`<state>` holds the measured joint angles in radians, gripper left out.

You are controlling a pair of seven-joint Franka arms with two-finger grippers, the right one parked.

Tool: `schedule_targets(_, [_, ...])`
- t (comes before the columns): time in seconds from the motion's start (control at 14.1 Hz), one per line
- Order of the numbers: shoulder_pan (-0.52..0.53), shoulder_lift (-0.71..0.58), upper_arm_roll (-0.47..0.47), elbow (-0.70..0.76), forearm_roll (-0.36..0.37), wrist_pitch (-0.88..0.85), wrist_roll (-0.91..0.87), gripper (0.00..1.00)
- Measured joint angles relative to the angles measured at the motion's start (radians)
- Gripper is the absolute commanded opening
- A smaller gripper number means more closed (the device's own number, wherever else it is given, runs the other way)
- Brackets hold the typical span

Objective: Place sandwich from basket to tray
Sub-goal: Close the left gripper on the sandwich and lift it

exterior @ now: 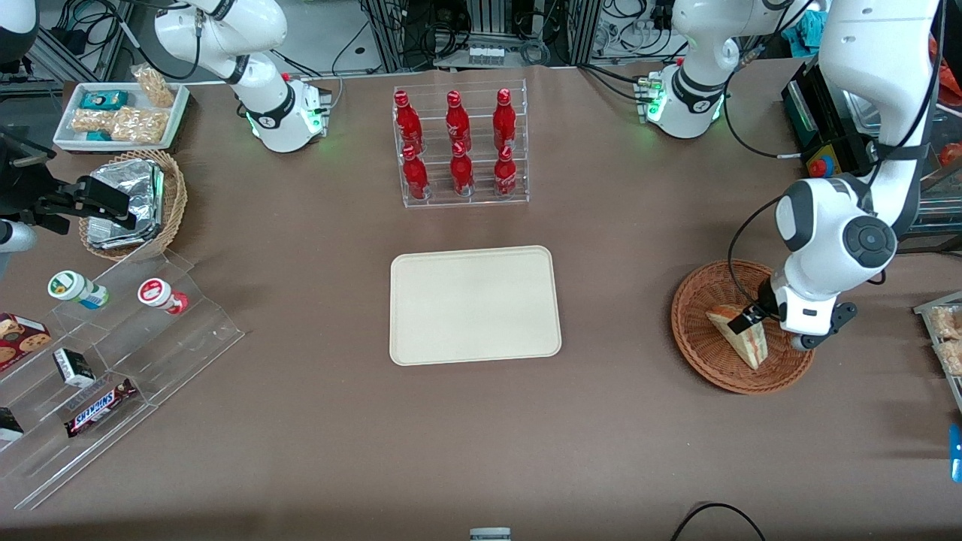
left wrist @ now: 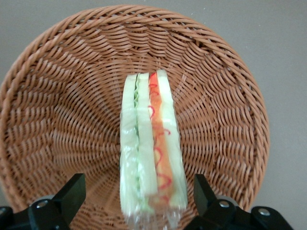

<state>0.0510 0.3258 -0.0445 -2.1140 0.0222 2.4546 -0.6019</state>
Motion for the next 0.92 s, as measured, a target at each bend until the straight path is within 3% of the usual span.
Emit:
schedule_targets(0.35, [-0.004,0.021,-0.005,0.016,0.0,0.004,-0.051,0.03])
schedule_targets(0.57, [-0.031,0.005,-0.014,0.082,0.0,-0.14,-0.057,0.02])
schedule_targets(0.78, [-0.138,-0.011,-0.021,0.23,0.035,-0.367,0.094,0.0])
schedule_targets(0.92, [-0.23,-0.01,-0.025,0.28,0.038,-0.408,0.116,0.0])
